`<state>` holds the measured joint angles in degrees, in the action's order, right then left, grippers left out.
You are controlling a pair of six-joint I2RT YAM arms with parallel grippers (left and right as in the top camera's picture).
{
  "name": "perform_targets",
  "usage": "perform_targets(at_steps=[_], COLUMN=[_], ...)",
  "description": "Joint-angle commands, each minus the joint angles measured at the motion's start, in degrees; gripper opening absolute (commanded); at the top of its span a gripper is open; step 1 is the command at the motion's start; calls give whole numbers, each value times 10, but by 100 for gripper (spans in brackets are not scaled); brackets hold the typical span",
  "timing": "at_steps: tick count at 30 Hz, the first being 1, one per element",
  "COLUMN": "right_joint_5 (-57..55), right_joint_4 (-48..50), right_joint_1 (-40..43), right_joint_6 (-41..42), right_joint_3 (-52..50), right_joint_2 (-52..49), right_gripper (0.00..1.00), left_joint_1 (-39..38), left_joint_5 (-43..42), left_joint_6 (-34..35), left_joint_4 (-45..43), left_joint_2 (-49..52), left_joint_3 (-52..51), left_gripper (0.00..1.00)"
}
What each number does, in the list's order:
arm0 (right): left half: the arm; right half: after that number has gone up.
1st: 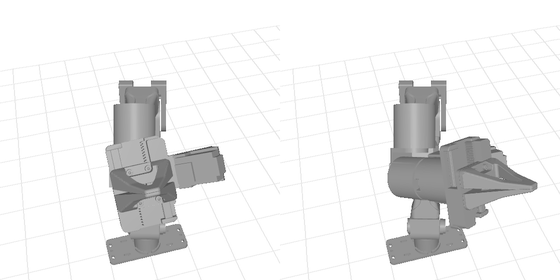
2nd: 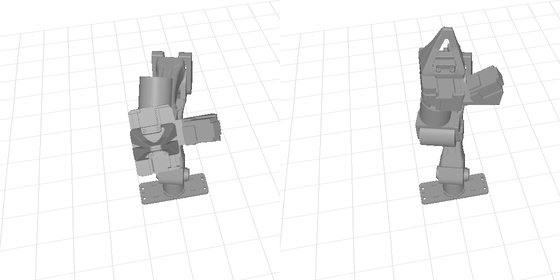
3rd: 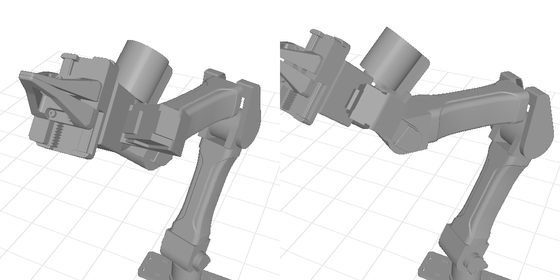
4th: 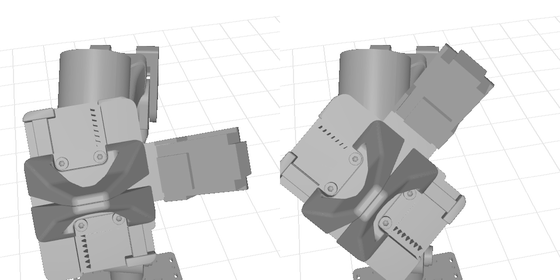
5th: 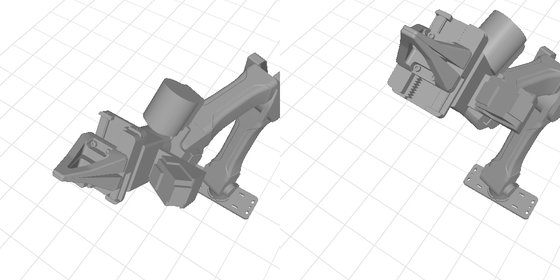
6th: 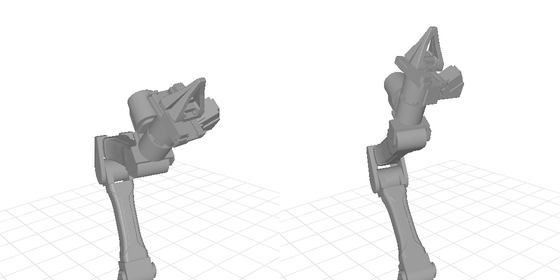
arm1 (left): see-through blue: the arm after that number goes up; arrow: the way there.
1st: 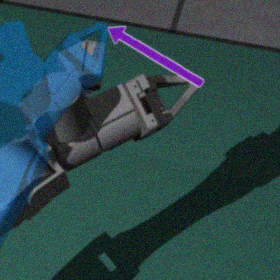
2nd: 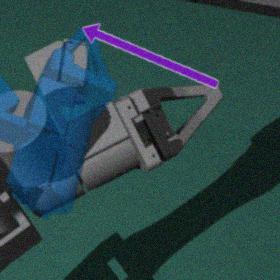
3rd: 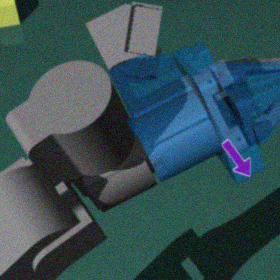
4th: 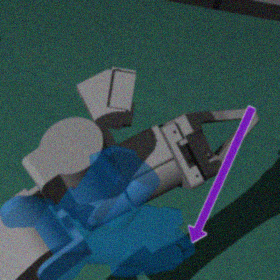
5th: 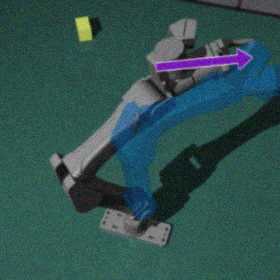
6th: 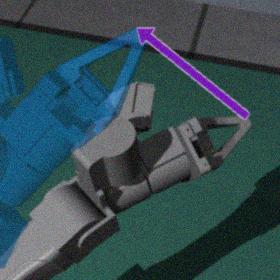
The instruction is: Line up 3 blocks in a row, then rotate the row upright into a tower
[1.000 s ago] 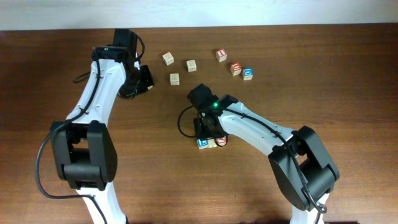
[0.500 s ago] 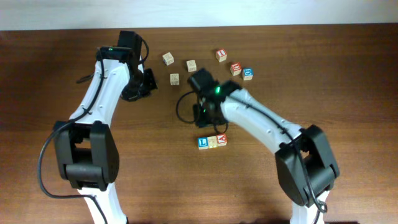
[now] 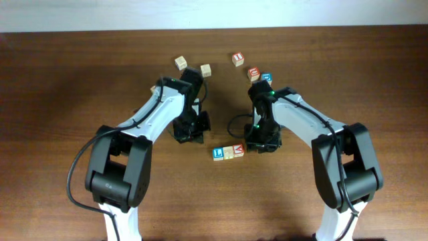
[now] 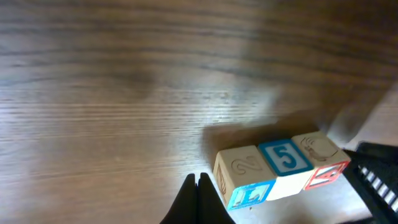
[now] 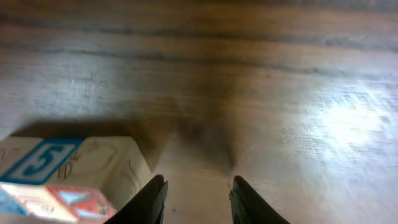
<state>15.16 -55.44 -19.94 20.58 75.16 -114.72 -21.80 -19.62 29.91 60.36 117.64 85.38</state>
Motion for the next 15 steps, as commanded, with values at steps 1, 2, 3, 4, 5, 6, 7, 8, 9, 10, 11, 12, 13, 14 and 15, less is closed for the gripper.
perform_targets(at_steps=[1,2,3,4,5,6,7,8,9,10,11,12,13,14,15], right_joint_5=[24,38,50,65,76,76,76,76,78,81,89,89,89,89,89], right_joint_4=[10,15,22,30,40,43,45,45,45,45,45,45,44,43,43], right_joint_1=[2,2,1,0,0,1,1,1,1,1,1,0,0,0,0], right_joint_6=[-2,-2,-2,-2,-2,5,9,9,9,13,19,24,29,39,39], right_joint_3=[-17,-17,-17,-18,-25,-30,-32,-32,-32,-32,-32,-32,-33,-33,-33], right_joint_2=[0,0,0,0,0,0,0,0,0,0,0,0,0,0,0], right_gripper=[35,35,35,35,35,34,31,31,31,31,31,31,31,31,31], left_joint_1=[-3,-8,-15,-25,-33,-38,-42,-43,-43,-43,-43,-43,-43,-43,-43], left_joint_5=[-35,-51,-52,-53,-58,-63,-63,-63,-63,-63,-61,-61,-61,-61,-61], left_joint_6=[-16,-40,-45,-46,-50,-52,-52,-52,-52,-52,-52,-52,-52,-52,-52], left_joint_4=[-2,-1,2,2,1,1,1,-2,-7,-21,-46,-56,-77,-101,-115], left_joint_2=[7,7,7,7,7,7,7,7,7,7,7,7,7,7,7], left_joint_3=[-30,-30,-30,-31,-32,-32,-32,-32,-32,-32,-32,-32,-32,-32,-32], left_gripper=[0,0,0,0,0,0,0,0,0,0,0,0,0,0,0])
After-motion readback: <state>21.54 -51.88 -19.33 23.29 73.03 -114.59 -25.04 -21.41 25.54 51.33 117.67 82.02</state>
